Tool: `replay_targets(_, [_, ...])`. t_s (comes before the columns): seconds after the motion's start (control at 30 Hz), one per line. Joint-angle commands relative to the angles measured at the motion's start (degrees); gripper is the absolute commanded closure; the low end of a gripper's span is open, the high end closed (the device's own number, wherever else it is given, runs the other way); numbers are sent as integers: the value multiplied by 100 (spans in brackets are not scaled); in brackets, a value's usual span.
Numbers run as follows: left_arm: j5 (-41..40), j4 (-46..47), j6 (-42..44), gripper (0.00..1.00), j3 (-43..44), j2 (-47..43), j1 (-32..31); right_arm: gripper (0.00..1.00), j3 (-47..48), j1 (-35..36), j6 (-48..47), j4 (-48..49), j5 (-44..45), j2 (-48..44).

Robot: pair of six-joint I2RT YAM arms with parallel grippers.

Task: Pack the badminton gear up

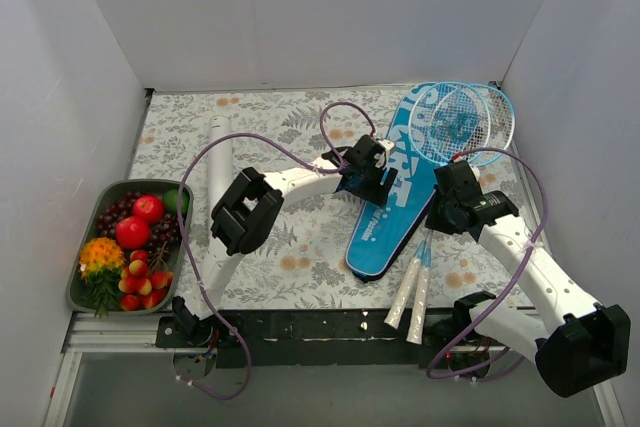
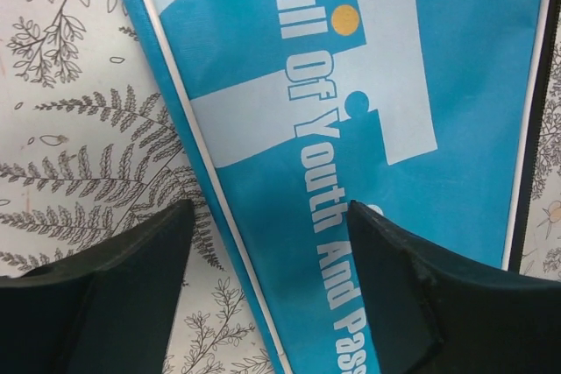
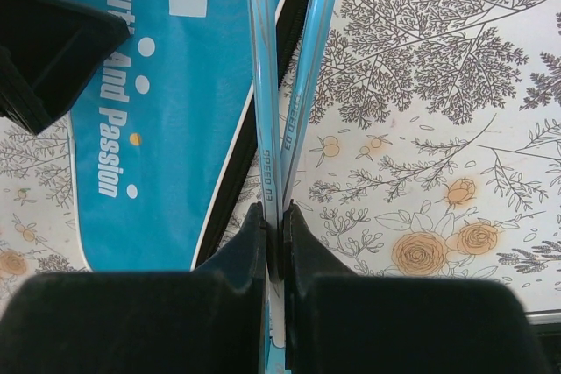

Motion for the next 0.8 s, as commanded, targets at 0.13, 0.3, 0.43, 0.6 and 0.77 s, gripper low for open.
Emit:
replay_targets(0.13, [526,43,-146,67,-534,137,39,99,-42,-14,-95,414,6,-186])
replay_targets(0.3, [447,131,-138,97,-948,49,127,99,-95,-14,-86,441,-20,-238])
replay_targets(0.43, [245,149,-181,100,-1282,-91,232,99,-130,-14,-77,450,-29,-238])
replay_targets(0.6, [52,280,-374,100,-2044,-600,636,99,-174,-14,-68,537,-20,-142])
replay_targets(0.77, [-54,412,-471,100,-2784,-1584,1154,99,-104,-14,-86,696,-55,78])
